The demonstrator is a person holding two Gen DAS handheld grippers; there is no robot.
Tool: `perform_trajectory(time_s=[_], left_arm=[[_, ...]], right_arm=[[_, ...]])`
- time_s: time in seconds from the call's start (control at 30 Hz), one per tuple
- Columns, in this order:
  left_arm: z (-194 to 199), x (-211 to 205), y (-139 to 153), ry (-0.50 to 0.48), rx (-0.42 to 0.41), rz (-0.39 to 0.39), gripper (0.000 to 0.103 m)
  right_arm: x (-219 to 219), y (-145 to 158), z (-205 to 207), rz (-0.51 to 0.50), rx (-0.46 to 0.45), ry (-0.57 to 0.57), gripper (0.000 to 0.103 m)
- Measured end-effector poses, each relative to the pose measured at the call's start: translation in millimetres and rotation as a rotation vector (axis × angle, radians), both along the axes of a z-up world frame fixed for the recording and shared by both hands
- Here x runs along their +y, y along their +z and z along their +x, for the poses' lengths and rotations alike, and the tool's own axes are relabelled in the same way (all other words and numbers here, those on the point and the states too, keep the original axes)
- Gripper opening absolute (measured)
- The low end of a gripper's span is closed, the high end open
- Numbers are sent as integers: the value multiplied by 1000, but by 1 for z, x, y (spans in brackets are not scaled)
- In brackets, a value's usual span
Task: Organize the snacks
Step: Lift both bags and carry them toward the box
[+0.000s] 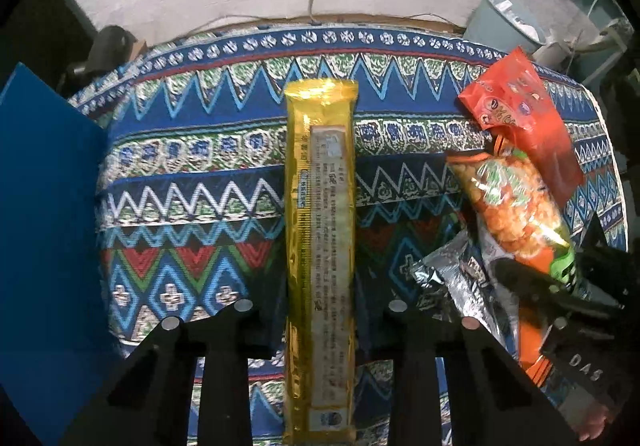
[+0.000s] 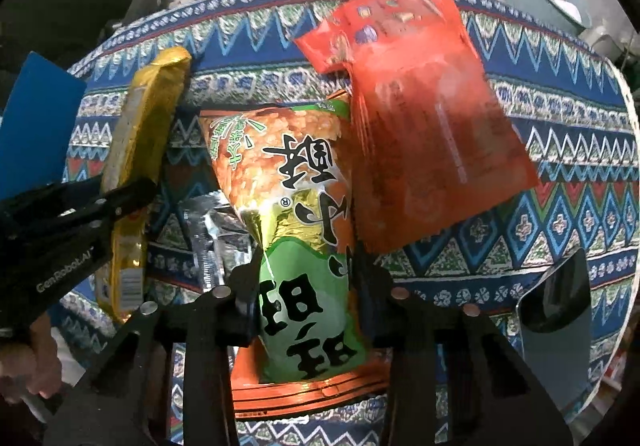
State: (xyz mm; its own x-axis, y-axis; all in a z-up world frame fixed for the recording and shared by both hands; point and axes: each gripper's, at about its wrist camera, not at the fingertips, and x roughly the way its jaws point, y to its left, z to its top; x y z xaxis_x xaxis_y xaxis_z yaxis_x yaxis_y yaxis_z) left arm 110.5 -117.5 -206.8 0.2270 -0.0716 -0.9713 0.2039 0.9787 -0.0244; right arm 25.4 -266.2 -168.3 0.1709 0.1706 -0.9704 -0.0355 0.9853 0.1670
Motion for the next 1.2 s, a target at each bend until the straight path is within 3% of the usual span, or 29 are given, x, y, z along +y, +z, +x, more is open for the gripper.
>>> perform_trajectory(time_s=[1.2], left_arm=[[-67, 67, 142, 3, -243, -50, 29]], right_arm=[[65, 127, -29, 36, -230, 80, 34]])
